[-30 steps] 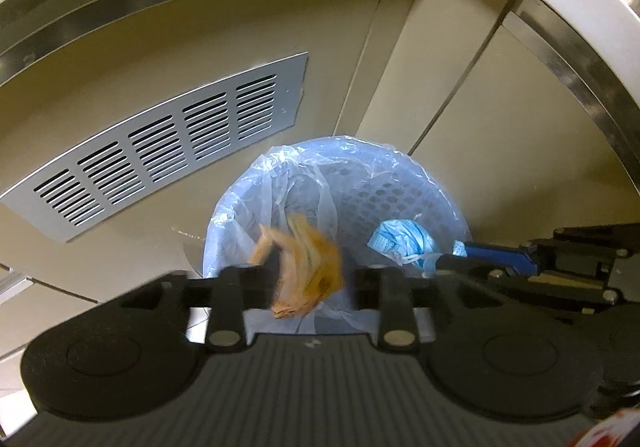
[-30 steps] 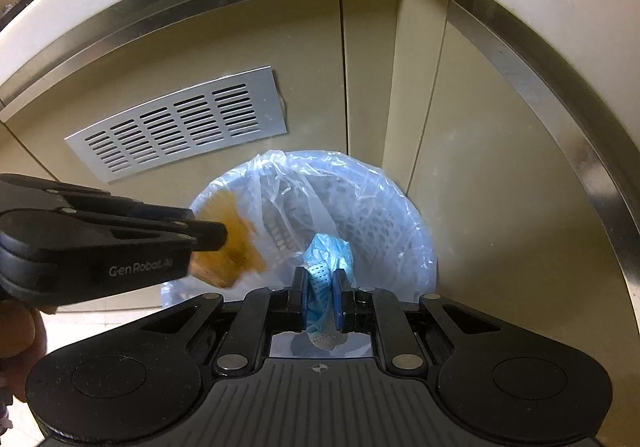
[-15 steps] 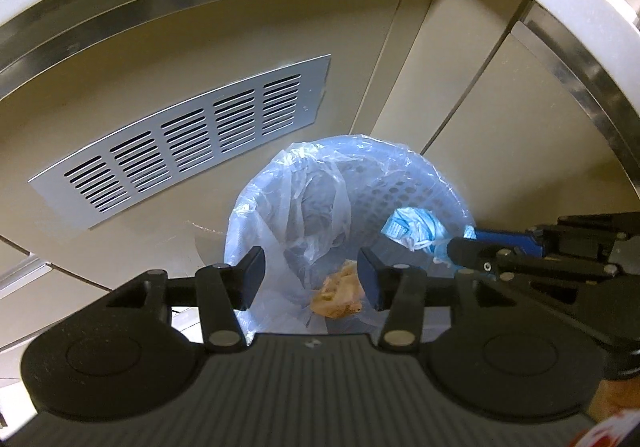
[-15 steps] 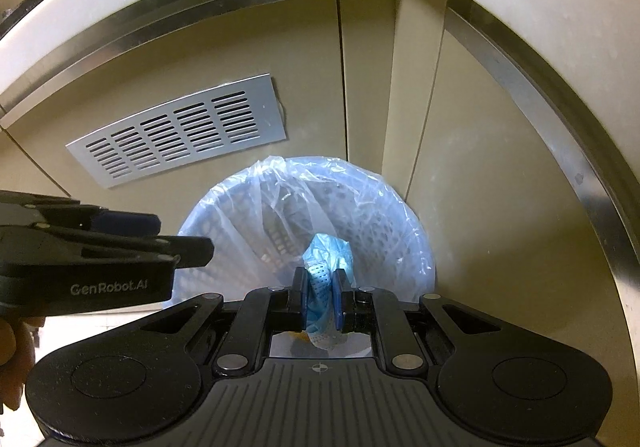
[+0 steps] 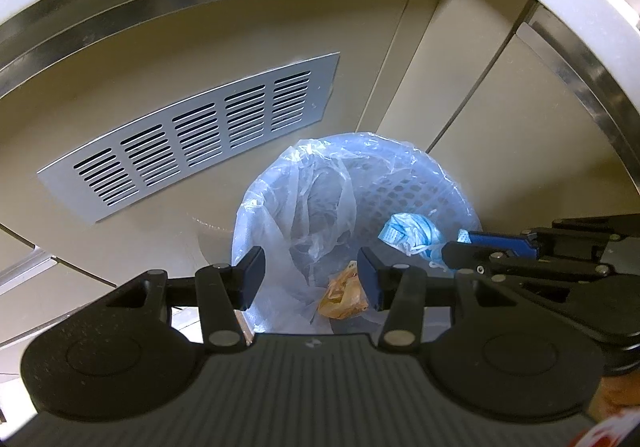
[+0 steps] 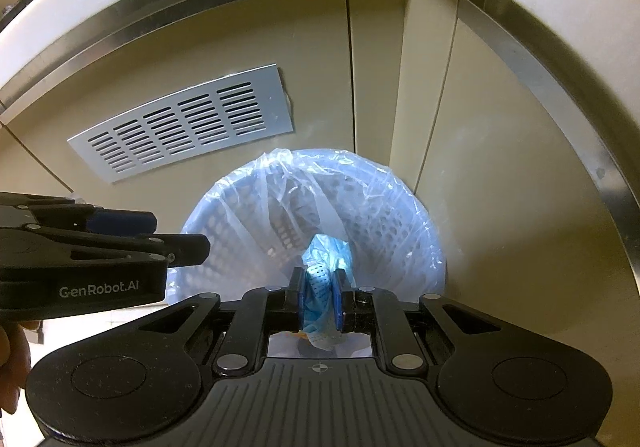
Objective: Collect trash
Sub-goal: 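Open left tool to drop the paper bag while right tool releases the mask, then move both tools back up toward the counter trash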
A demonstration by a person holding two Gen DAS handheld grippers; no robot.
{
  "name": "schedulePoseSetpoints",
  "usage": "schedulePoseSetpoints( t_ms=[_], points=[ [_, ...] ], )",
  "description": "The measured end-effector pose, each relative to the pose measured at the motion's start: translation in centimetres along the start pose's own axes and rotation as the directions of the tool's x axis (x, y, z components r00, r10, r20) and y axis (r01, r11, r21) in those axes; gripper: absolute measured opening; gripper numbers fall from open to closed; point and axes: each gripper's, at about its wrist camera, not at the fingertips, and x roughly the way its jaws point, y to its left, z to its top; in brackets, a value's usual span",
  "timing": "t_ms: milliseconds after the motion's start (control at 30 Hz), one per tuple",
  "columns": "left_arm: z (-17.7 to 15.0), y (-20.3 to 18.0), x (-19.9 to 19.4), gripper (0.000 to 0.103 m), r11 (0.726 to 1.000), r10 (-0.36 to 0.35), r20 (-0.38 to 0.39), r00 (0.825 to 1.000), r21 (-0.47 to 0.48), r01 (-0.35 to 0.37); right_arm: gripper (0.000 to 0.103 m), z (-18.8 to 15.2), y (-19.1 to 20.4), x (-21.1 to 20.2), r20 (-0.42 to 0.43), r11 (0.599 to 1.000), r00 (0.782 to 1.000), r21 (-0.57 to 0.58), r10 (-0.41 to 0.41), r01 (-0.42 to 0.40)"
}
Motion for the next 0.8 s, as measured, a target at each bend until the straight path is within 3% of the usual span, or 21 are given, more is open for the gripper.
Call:
schedulePoseSetpoints(
  t_ms=[100, 133, 167, 200, 233, 800],
  points=[
    [-0.1, 0.1, 0.0, 0.047, 1.000, 0.001, 0.001, 1.000, 0.000, -0.001, 0.013, 0.0, 0.1, 0.4, -0.005, 1.000, 1.000, 0.002, 0.006, -0.006],
    [-0.1, 0.2, 0.0, 0.047, 1.000, 0.003, 0.000, 1.000, -0.001, -0.003, 0.018, 0.1, 0.1, 0.6, -0.008, 1.000, 1.000, 0.004, 0.012, -0.012],
    [-0.1, 0.2, 0.0, 0.047, 1.000, 0.005, 0.000, 1.000, -0.001, -0.005, 0.026, 0.0, 0.1, 0.6, -0.008, 1.000, 1.000, 0.007, 0.009, -0.009],
    [-0.1, 0.3, 0.0, 0.046, 1.000, 0.006, 0.000, 1.000, 0.000, -0.006, 0.046, 0.0, 0.2, 0.7, -0.001, 1.000, 1.000, 0.011, 0.004, -0.004],
    [-0.1, 0.3, 0.0, 0.046, 1.000, 0.013, 0.001, 1.000, -0.002, -0.013, 0.054, -0.1, 0.1, 0.7, 0.007, 1.000, 1.000, 0.016, 0.000, 0.000],
    [0.1, 1.6, -2.0, 0.046, 1.000, 0.020, 0.024, 1.000, -0.009, -0.020, 0.055, 0.0, 1.3, -1.2, 0.007, 1.000, 1.000, 0.001, 0.004, -0.004]
  ],
)
